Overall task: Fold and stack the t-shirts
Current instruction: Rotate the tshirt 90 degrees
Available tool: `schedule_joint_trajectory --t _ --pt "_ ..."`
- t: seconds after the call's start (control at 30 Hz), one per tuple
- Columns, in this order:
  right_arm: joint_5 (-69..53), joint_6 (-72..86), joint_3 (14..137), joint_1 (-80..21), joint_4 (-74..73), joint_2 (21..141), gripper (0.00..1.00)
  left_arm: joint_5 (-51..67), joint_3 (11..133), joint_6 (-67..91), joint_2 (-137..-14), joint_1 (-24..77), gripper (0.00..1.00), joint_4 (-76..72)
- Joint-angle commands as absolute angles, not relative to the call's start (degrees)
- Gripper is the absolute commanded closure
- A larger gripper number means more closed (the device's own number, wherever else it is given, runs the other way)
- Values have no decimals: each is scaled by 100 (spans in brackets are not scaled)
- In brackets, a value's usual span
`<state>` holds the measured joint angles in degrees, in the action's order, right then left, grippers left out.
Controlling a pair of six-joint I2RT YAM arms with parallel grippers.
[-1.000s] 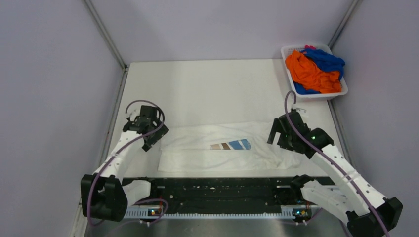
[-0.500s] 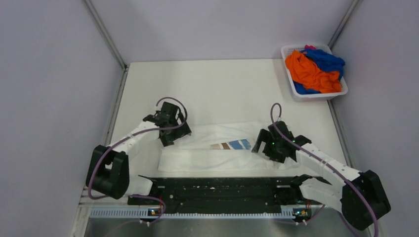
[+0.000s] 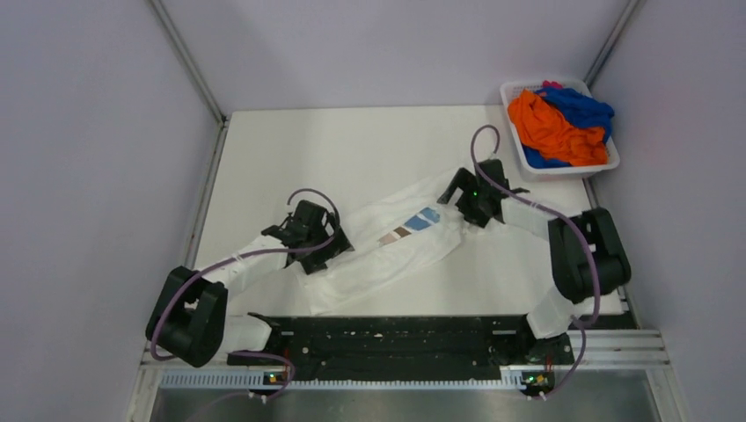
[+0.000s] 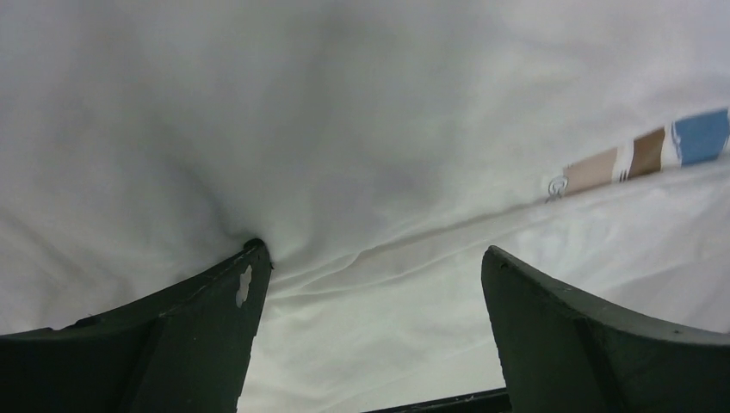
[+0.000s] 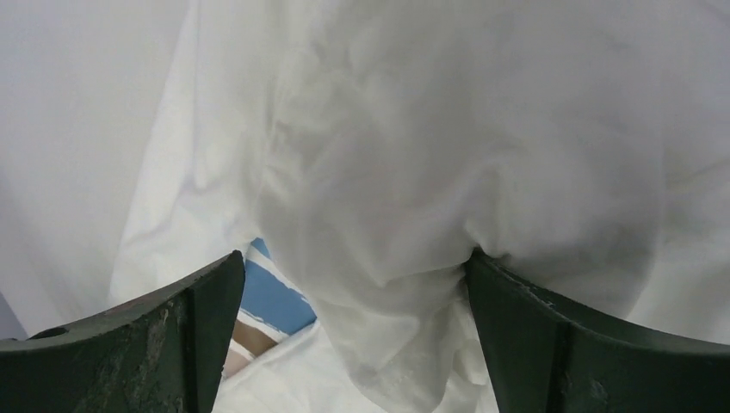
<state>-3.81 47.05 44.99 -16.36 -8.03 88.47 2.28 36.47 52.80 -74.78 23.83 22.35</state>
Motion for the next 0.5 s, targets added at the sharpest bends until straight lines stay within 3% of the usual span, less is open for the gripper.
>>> schedule_joint_trajectory --t 0.0,0.3,0.47 --pt "-284 3956 5805 -1391 -547 10482 1 452 3311 6004 -7623 2970 3 1749" --pt "-1189 2577 10733 -1320 -2221 13842 1 53 4007 6315 -8396 4221 3 1361" --pt "-1581 2125 12833 -1326 -2848 15101 1 218 4741 6225 -9331 4625 3 1373"
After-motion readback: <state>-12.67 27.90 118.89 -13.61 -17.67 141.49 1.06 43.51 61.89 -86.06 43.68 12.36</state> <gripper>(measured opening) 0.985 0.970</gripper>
